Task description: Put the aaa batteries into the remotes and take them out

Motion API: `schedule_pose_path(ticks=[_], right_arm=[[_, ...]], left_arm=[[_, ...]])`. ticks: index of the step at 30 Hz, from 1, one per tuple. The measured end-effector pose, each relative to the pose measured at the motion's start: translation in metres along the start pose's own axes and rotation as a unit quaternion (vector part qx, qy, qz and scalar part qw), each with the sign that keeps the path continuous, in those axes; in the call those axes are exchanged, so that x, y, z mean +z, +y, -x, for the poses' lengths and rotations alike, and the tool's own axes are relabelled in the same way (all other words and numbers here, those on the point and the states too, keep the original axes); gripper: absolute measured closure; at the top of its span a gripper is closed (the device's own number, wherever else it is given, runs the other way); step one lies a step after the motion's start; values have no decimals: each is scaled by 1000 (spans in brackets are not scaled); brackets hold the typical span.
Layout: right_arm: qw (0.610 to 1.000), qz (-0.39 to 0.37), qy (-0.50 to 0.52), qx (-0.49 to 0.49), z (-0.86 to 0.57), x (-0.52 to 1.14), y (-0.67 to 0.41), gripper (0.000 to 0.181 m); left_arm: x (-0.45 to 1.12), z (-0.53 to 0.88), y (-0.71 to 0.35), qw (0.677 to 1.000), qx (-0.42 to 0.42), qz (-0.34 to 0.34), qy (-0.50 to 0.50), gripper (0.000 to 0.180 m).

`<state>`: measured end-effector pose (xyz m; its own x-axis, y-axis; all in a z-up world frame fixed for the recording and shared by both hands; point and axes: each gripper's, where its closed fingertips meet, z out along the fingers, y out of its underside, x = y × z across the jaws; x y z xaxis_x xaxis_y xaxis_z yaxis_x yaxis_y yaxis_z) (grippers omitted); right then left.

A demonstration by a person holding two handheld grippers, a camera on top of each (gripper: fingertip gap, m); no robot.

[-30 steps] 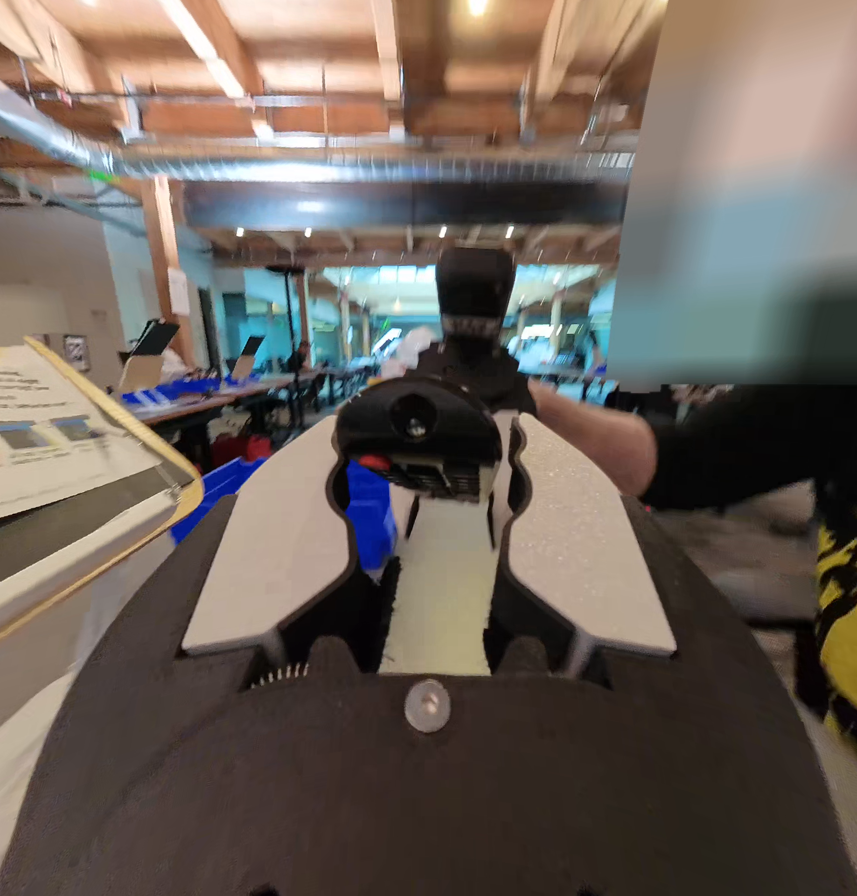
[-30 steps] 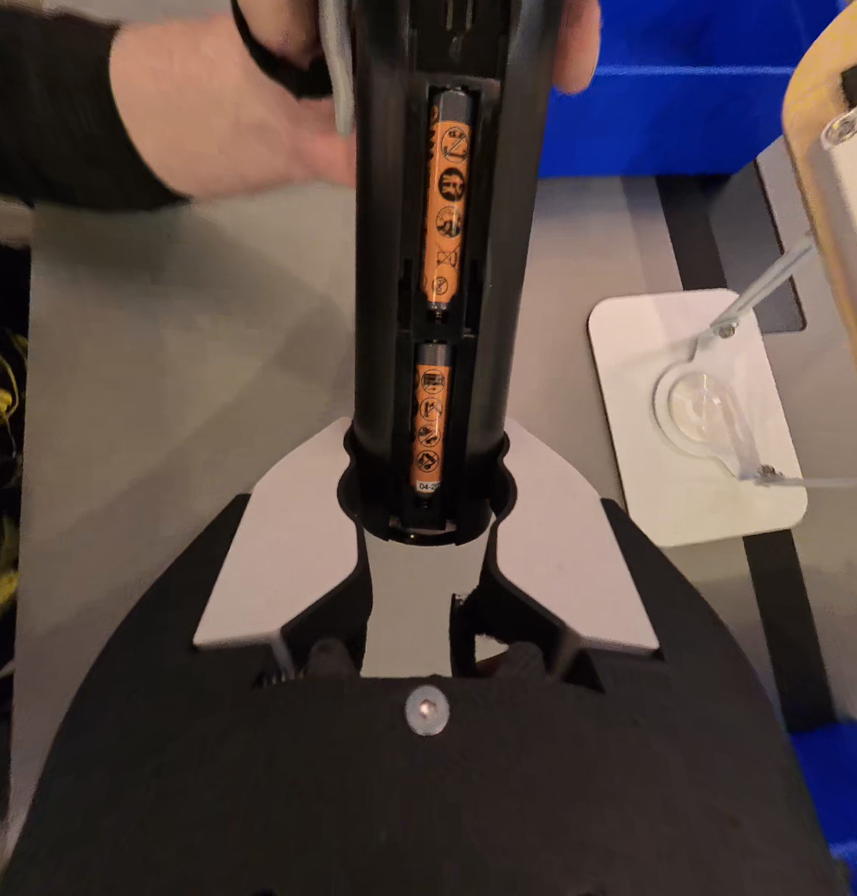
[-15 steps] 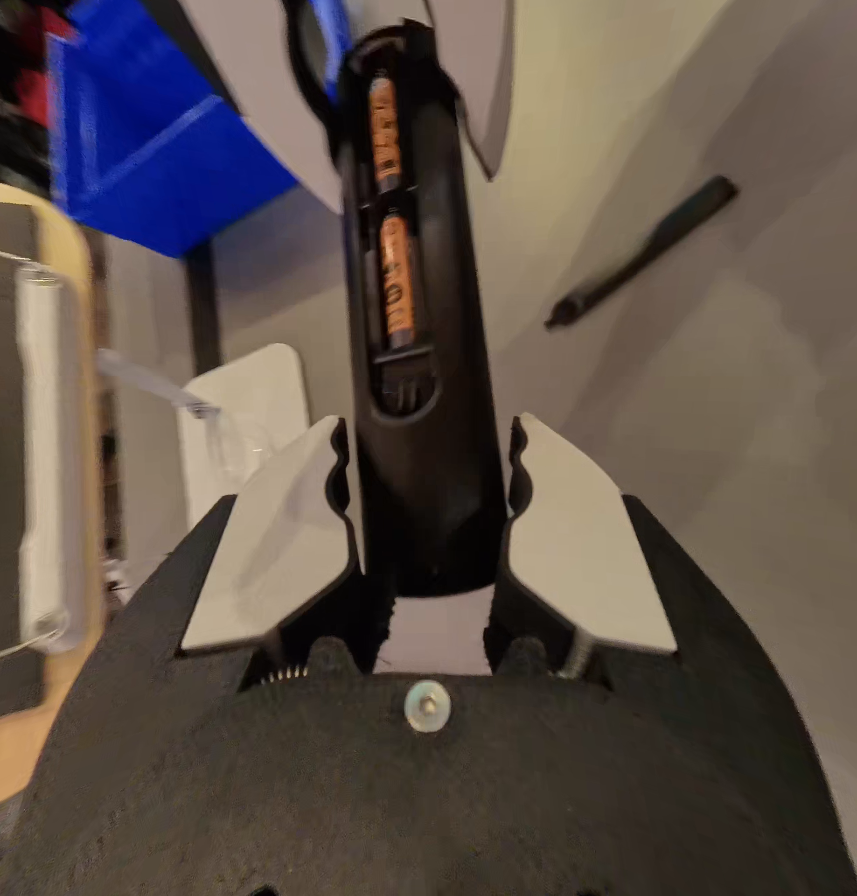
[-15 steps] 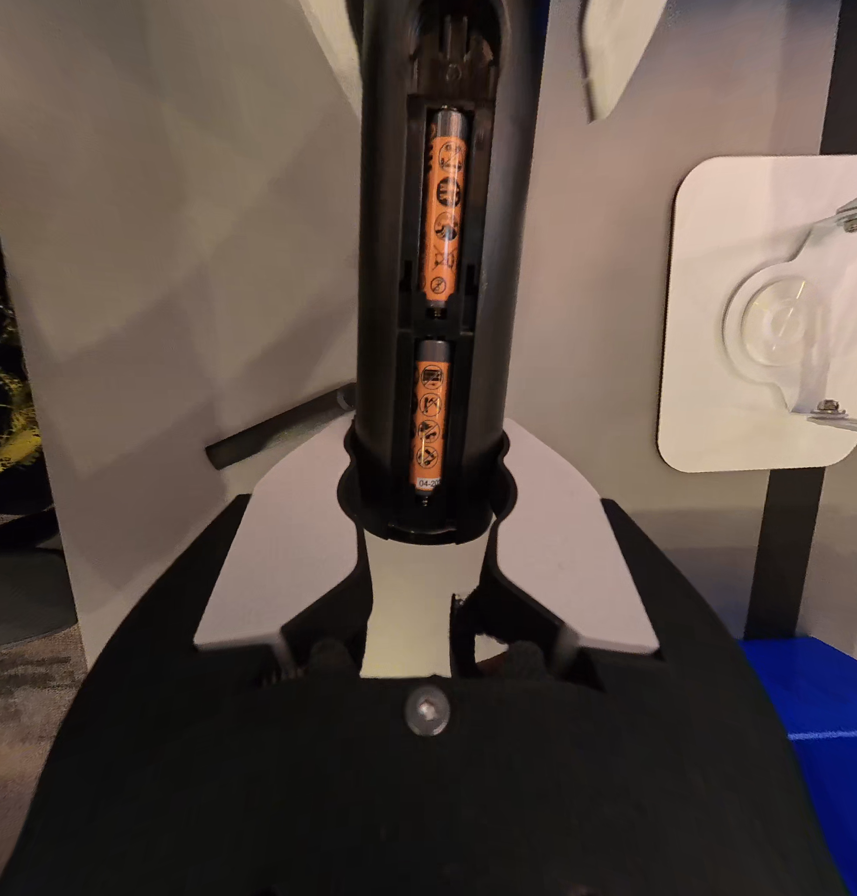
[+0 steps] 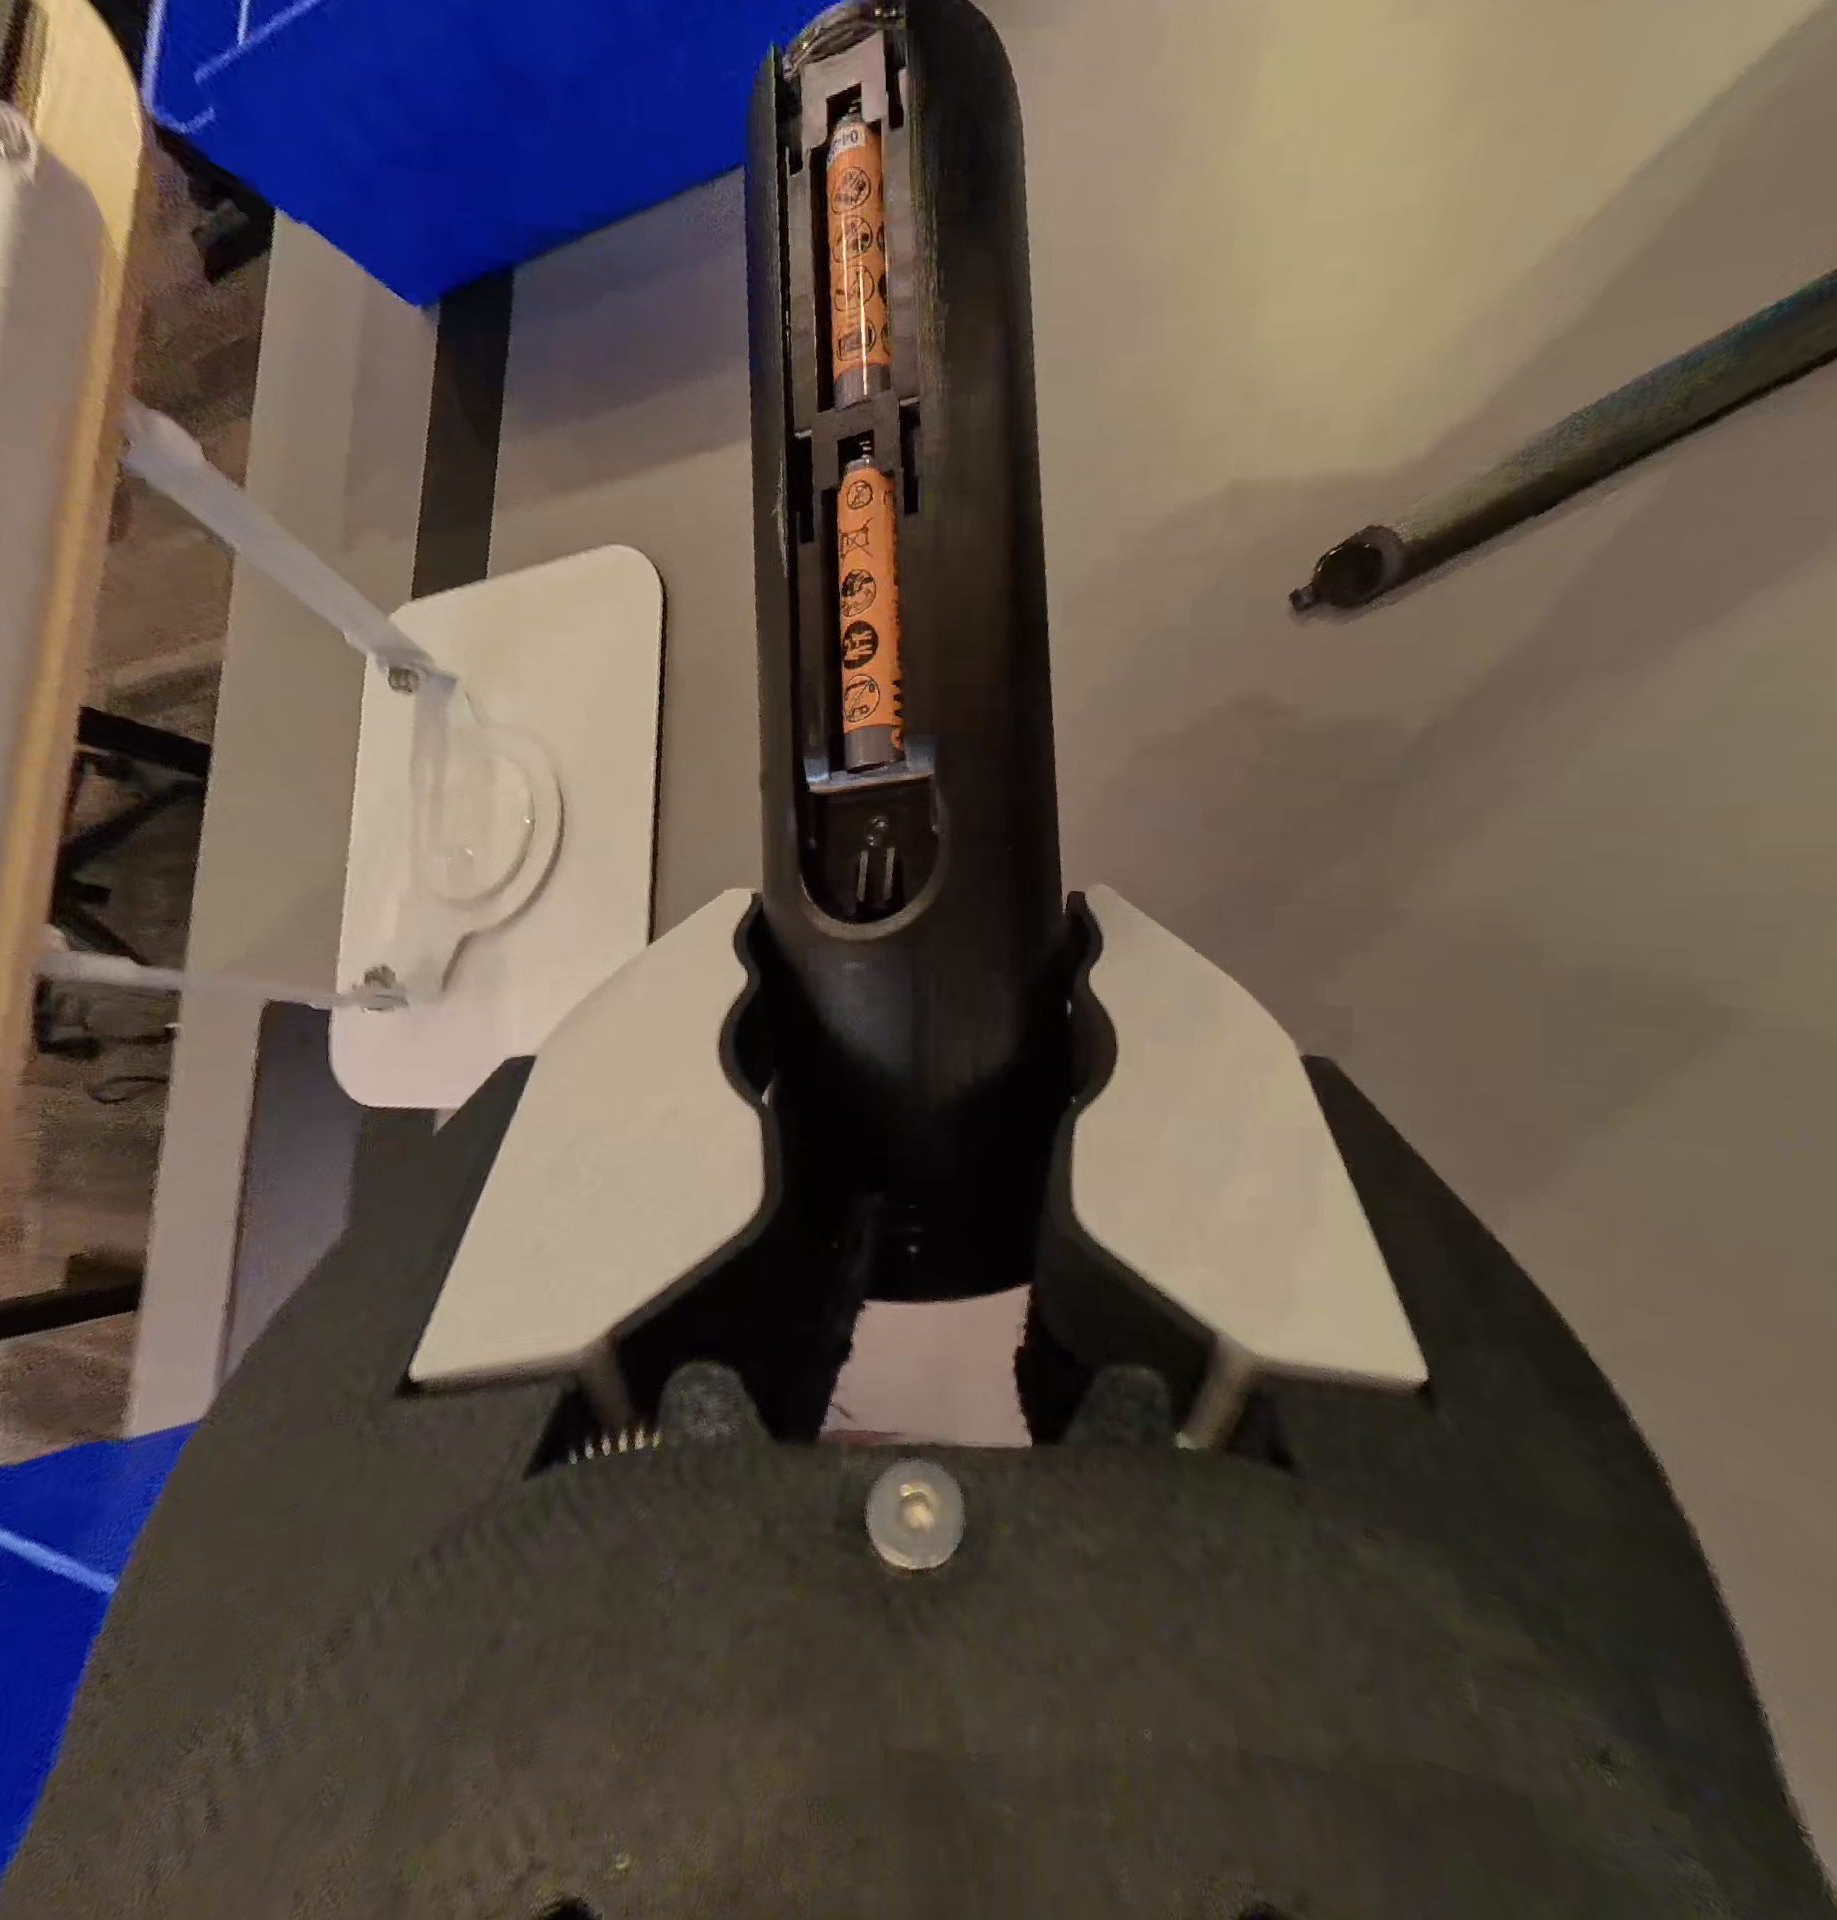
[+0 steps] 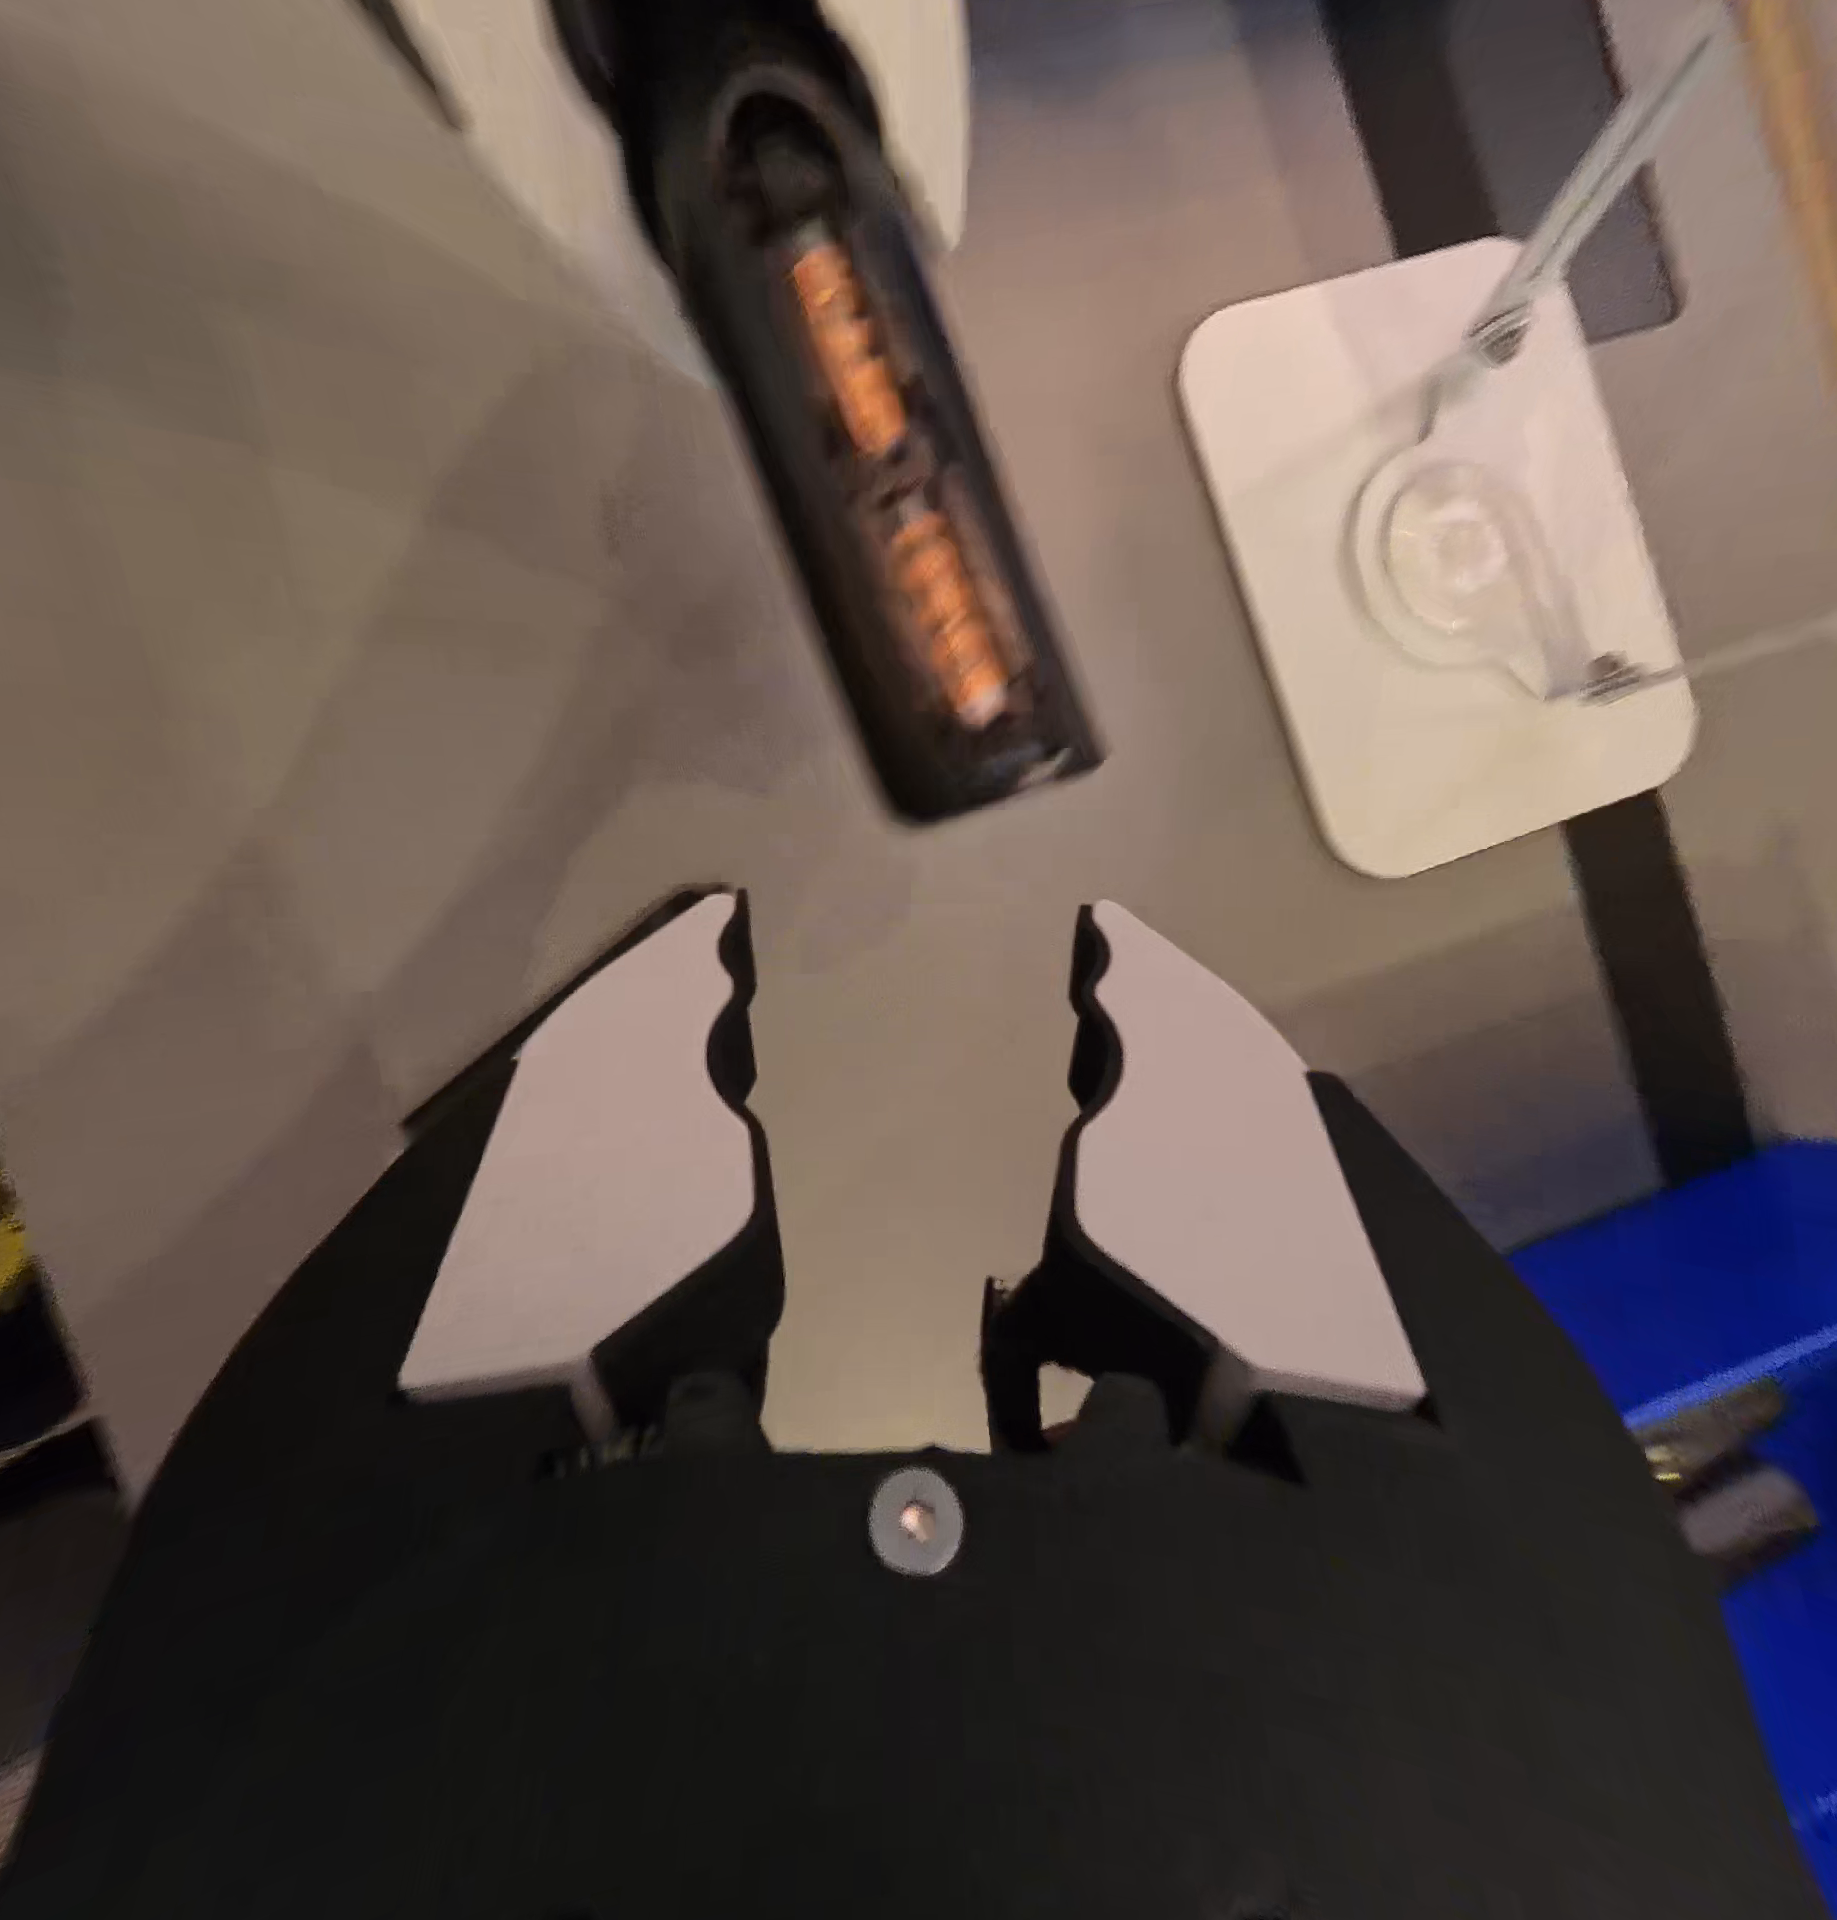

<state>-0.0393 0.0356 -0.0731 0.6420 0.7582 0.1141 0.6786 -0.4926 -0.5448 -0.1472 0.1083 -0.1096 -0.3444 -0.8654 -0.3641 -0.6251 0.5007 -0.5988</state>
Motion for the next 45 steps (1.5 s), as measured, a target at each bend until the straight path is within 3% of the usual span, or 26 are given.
schedule_pose_path(ticks=[4, 8, 12, 17, 24, 32, 45], right_arm=[[993, 34, -66, 93, 66, 17, 47, 122], [978, 44, -53, 195, 115, 55, 83, 125], [975, 80, 0, 207, 134, 82, 102, 132], [979, 106, 34, 170, 126, 89, 109, 160], [991, 77, -4, 113, 109, 76, 106, 162], [998, -8, -58, 8, 76, 22, 49, 162], [978, 78, -183, -70, 62, 81, 38, 162]], left_arm=[[4, -1, 20, 999, -37, -11, -9, 125], [17, -7, 31, 999, -38, -6, -8, 125], [28, -14, 34, 999, -49, -20, 4, 125], [34, -19, 38, 998, -50, -25, 12, 125], [39, -27, 47, 999, -28, -17, 27, 126], [52, -50, 48, 996, 44, 5, 81, 126], [67, -74, 49, 986, 75, 10, 149, 126]])
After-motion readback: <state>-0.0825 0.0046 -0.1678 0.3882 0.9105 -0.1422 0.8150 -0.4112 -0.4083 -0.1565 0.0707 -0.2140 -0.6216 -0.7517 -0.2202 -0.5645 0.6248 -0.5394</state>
